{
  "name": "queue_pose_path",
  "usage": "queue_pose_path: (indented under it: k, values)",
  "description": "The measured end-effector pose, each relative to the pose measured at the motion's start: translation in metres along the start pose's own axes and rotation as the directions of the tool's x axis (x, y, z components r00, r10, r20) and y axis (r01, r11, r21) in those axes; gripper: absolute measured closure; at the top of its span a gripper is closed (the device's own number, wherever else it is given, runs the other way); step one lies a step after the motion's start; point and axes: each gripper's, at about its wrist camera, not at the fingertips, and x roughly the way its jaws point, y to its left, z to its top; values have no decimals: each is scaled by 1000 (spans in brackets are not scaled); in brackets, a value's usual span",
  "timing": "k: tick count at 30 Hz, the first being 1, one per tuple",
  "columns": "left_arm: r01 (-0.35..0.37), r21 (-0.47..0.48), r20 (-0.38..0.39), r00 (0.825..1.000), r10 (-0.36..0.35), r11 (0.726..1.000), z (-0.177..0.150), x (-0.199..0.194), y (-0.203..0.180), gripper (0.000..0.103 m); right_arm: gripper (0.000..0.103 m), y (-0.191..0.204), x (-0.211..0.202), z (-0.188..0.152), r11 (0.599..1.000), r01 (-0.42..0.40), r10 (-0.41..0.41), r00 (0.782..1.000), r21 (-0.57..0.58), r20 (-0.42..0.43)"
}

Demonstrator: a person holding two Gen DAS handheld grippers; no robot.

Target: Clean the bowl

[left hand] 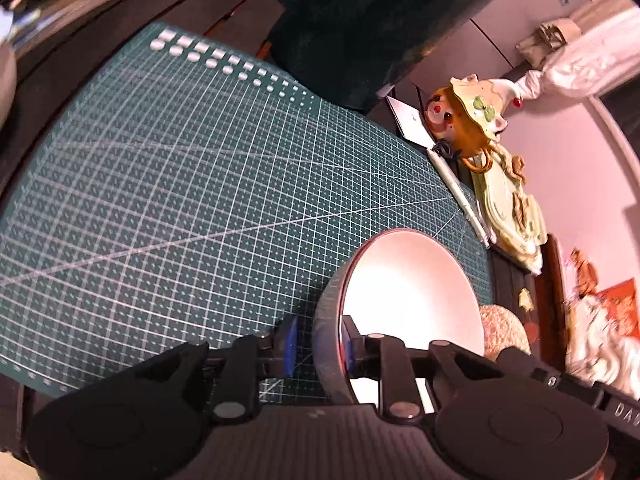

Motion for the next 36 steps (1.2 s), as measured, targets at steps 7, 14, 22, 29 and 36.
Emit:
queue_pose_path:
  k: [7,14,22,29,36]
  values:
    - [66,-53,2,998,-66,996,0,5,9,85,91,1,0,-1,1000,2,-2,1000,1,0]
    - [73,-56,9,997,-73,996,-1,5,16,87,91,2,-2,1,1000,6,-6,1000,11,4]
    - [72,-57,14,997,-71,996,-4,4,14,87,91,2,-13,5,999,-38,36,997,22,65]
    - [73,-62,17,997,-72,995,-6,3,16,87,91,-11,-11,9,994,-54,50,998,96,49]
    - [75,-58,14,997,-74,996,-3,4,13,87,91,-10,3,2,996,-25,26,1000,83,-17]
